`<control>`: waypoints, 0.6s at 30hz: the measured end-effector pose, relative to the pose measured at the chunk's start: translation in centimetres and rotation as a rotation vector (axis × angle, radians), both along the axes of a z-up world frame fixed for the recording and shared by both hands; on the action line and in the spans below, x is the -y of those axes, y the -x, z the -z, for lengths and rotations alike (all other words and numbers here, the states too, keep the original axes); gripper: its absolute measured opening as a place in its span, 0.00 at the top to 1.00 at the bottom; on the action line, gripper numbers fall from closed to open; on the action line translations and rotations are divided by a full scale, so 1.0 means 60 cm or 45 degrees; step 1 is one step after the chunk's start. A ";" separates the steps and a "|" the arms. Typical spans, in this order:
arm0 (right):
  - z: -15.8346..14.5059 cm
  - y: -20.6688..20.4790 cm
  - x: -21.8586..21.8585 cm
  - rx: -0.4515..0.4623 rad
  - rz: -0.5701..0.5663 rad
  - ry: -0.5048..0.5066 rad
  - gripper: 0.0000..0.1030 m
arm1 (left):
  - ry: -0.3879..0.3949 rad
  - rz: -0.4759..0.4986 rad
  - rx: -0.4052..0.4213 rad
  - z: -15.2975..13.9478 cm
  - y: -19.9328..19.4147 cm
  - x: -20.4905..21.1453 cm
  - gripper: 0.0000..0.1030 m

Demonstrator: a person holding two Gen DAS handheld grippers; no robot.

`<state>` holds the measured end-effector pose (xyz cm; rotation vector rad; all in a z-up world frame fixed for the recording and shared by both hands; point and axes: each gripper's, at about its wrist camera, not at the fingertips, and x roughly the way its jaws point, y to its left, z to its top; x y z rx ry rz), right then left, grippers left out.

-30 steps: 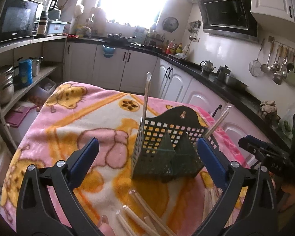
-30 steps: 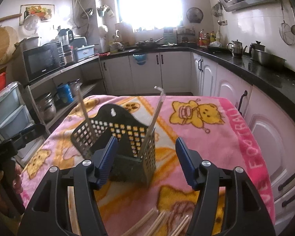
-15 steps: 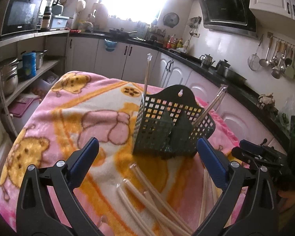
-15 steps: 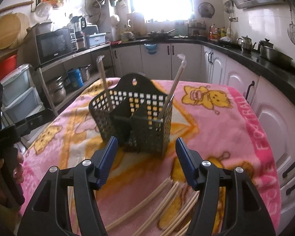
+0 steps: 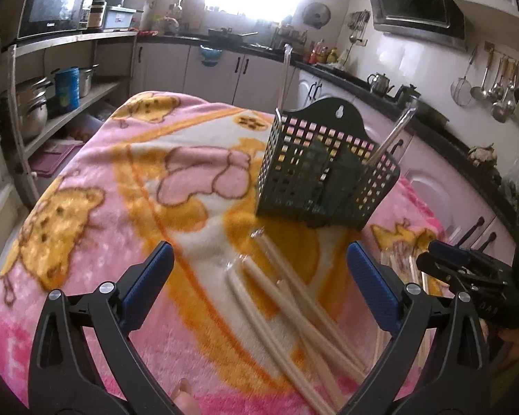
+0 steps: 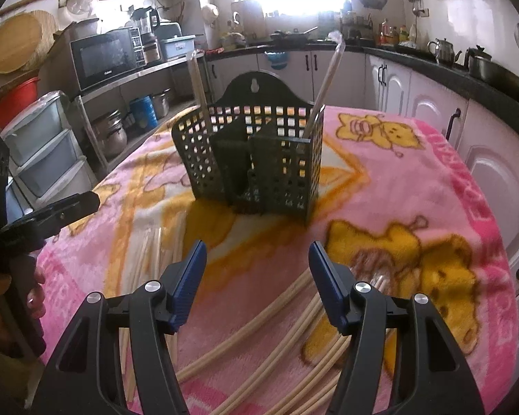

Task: Organize utensils
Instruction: 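Lower the left tool onto another wrapped chopstick and close its fingers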

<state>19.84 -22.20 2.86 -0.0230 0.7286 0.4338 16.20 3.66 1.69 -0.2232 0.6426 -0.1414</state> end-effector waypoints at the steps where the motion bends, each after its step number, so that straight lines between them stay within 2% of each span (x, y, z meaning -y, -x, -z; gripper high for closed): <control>1: 0.005 0.002 -0.001 -0.007 -0.009 0.004 0.42 | -0.003 -0.002 -0.008 0.004 0.003 0.000 0.11; 18: 0.057 -0.003 -0.012 -0.119 -0.056 0.033 0.43 | -0.021 -0.033 -0.190 0.080 0.021 -0.009 0.11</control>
